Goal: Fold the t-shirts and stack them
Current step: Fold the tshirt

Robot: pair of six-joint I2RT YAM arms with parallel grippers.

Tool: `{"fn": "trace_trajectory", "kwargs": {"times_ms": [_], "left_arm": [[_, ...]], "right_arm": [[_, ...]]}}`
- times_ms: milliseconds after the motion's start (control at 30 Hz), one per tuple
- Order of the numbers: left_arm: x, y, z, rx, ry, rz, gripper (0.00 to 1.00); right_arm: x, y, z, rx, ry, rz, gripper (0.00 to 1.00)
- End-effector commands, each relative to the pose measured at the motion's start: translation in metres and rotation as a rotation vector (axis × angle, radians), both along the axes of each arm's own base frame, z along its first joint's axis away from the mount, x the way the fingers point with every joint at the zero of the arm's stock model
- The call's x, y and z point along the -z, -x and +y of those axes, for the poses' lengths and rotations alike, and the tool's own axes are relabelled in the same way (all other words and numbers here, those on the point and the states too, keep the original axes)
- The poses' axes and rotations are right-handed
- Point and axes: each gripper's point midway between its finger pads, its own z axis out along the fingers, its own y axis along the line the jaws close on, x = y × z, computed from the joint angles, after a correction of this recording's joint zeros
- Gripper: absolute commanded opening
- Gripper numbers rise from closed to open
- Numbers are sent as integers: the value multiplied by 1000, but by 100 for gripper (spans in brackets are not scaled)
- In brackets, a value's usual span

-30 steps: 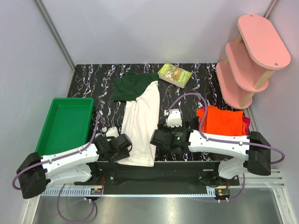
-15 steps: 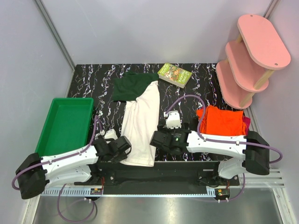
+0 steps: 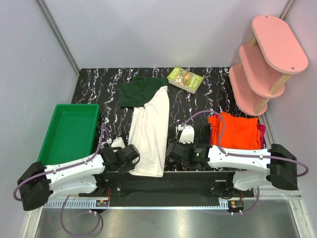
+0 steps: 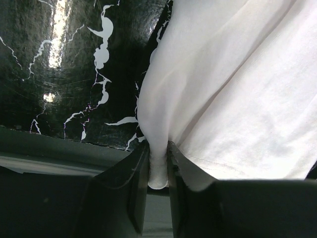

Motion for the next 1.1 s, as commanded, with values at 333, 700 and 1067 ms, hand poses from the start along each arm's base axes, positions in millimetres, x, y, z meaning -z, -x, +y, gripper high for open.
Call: {"fn": "trace_trajectory", "kwargs": {"times_ms": [333, 700, 1067], "left_arm": [[0, 5, -3, 59, -28, 34, 25], [0, 6, -1, 76, -36, 34, 24], [-4, 2, -4, 72, -31, 18, 24]], "right_arm": [[30, 48, 87, -161, -165, 153, 84], [52, 57, 103, -186, -161, 207, 79], [68, 77, 83, -148, -160, 277, 52]]}}
